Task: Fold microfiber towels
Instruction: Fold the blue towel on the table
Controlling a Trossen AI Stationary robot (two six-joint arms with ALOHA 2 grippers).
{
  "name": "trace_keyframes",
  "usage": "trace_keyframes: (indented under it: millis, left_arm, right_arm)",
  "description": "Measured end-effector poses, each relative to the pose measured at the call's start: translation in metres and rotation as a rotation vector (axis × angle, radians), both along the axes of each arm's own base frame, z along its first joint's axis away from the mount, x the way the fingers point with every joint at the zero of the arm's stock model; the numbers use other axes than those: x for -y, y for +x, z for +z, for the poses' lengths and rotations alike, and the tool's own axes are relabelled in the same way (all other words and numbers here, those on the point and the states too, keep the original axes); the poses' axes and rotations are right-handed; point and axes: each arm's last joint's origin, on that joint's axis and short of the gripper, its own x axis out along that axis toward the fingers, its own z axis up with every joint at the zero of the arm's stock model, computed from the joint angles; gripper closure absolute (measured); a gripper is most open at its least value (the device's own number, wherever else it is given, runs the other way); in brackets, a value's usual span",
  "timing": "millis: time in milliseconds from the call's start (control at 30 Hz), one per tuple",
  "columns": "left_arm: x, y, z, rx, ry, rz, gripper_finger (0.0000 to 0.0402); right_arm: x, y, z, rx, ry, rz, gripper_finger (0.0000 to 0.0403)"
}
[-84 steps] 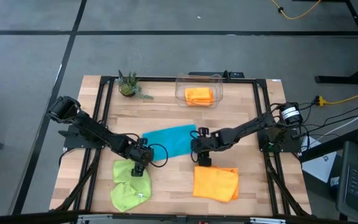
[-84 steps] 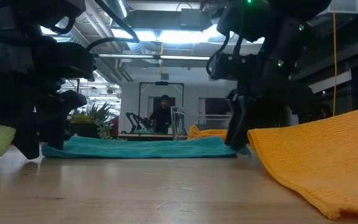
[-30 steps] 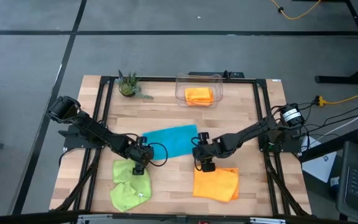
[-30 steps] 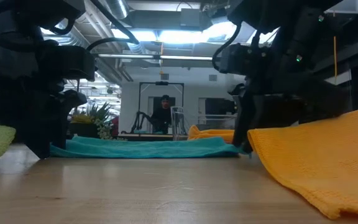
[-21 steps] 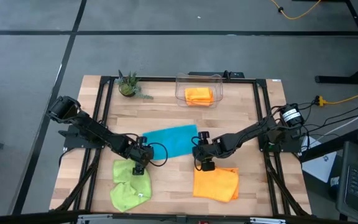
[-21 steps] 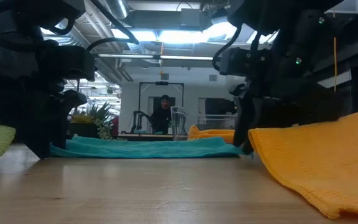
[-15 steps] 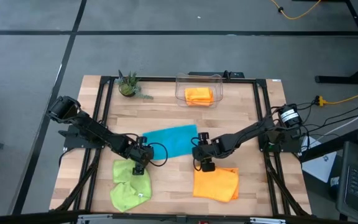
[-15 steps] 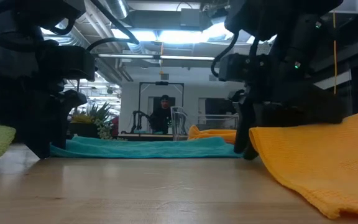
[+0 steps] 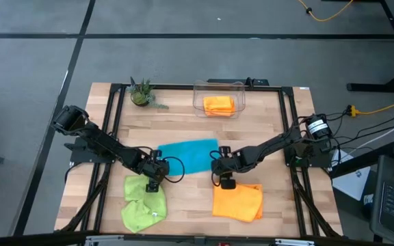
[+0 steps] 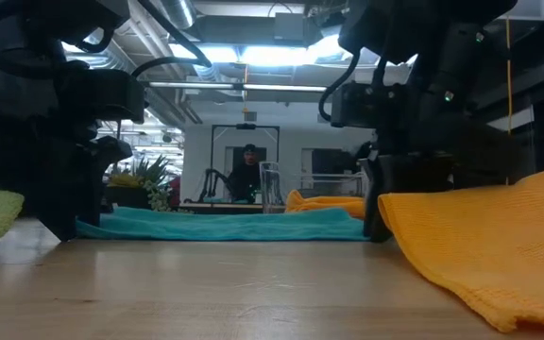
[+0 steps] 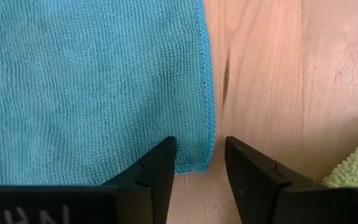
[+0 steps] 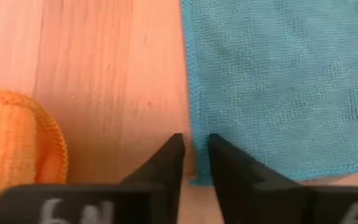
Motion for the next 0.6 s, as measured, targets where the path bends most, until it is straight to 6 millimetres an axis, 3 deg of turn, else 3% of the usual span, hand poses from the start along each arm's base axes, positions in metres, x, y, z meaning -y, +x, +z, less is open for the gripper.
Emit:
trace_keyframes:
  millis: [100, 167, 433, 600]
  left_arm:
    - [0.000, 0.000, 0.000, 0.000, 0.000, 0.000, 0.0266]
    - [0.000, 0.000, 0.000, 0.001, 0.000, 0.000, 0.0266]
    - [0.000, 0.000, 0.000, 0.003, -0.001, 0.000, 0.0266]
    - [0.000, 0.000, 0.000, 0.003, -0.001, 0.000, 0.0266]
  right_arm:
    - [0.002, 0.000, 0.000, 0.002, 0.005, -0.016, 0.0384]
    - [0.002, 0.000, -0.001, 0.004, -0.003, -0.019, 0.0394]
    - [0.001, 0.003, 0.001, 0.005, 0.005, -0.040, 0.0389]
    - [-0.001, 0.010, 0.011, -0.009, 0.036, 0.003, 0.0352]
